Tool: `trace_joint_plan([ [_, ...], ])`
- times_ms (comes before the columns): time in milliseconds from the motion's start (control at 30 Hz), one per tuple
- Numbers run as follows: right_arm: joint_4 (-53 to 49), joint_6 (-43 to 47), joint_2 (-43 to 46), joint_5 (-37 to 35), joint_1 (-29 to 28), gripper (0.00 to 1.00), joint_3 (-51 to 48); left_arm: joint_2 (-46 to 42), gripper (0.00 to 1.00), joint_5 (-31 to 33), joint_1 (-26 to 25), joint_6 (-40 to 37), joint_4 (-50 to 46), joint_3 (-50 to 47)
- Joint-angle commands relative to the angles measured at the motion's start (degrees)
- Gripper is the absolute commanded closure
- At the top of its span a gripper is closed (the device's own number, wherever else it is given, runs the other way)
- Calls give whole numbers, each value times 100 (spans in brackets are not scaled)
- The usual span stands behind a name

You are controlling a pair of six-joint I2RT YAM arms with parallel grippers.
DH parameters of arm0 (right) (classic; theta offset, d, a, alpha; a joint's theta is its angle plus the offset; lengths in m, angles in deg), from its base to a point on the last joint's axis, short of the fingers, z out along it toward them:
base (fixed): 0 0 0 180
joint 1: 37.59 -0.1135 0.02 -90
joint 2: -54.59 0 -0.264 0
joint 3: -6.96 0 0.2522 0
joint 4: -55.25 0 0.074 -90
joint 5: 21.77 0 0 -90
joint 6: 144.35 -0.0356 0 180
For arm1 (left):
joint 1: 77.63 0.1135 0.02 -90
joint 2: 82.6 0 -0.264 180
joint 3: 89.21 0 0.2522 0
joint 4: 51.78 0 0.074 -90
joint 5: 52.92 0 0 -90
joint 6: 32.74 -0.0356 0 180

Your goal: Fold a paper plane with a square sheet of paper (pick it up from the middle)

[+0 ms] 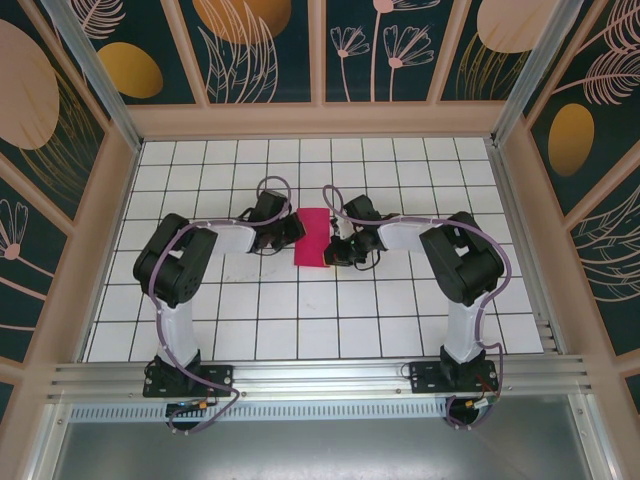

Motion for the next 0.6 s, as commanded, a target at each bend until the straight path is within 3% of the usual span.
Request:
trace_joint_plan([
  [0, -842, 79, -314, -773, -42, 95, -320, 98, 95, 1042, 287, -526, -449, 133],
  [267, -665, -12, -271, -632, -38, 95, -312, -727, 93, 279, 282, -882, -59, 15],
  [567, -134, -284, 188, -338, -9, 94, -267, -811, 92, -655, -273, -114, 857, -622],
])
